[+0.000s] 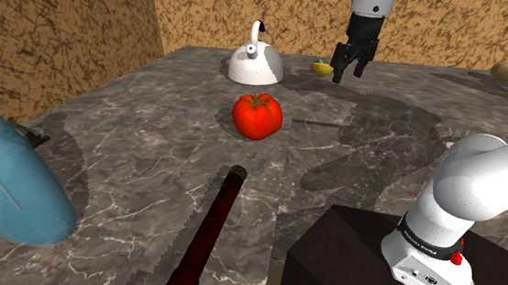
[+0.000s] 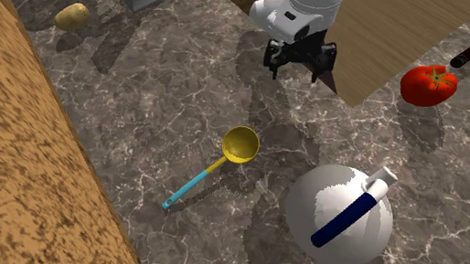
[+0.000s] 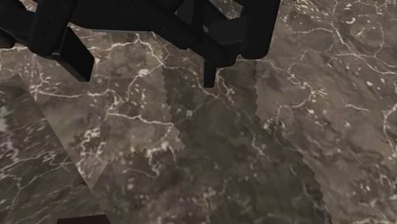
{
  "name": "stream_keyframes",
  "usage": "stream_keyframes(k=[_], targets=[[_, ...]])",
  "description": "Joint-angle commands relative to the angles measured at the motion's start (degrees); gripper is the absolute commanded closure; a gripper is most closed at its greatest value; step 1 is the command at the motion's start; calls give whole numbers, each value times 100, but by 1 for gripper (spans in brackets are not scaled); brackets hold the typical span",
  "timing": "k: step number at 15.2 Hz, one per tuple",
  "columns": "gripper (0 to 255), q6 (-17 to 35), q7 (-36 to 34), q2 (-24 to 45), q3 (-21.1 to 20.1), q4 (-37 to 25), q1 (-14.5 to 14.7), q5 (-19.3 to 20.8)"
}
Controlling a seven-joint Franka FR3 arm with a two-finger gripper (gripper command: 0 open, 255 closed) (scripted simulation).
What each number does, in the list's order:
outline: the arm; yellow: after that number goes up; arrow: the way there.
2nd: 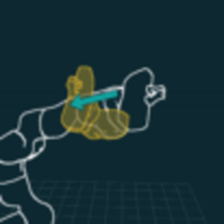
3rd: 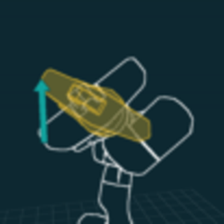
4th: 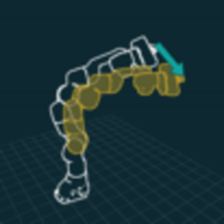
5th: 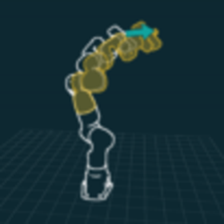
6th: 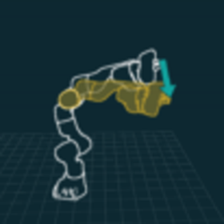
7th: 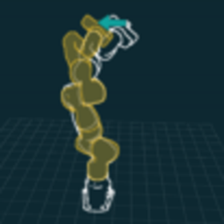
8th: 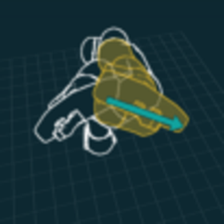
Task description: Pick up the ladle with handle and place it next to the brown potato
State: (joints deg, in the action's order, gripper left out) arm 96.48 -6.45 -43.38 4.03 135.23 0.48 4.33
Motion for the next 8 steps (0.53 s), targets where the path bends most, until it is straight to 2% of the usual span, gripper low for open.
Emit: stream_keyframes(k=[1, 8], targets=[[0, 0, 0, 0, 0, 0, 0, 0], [0, 292, -773, 1643, 353, -1254, -368, -352]])
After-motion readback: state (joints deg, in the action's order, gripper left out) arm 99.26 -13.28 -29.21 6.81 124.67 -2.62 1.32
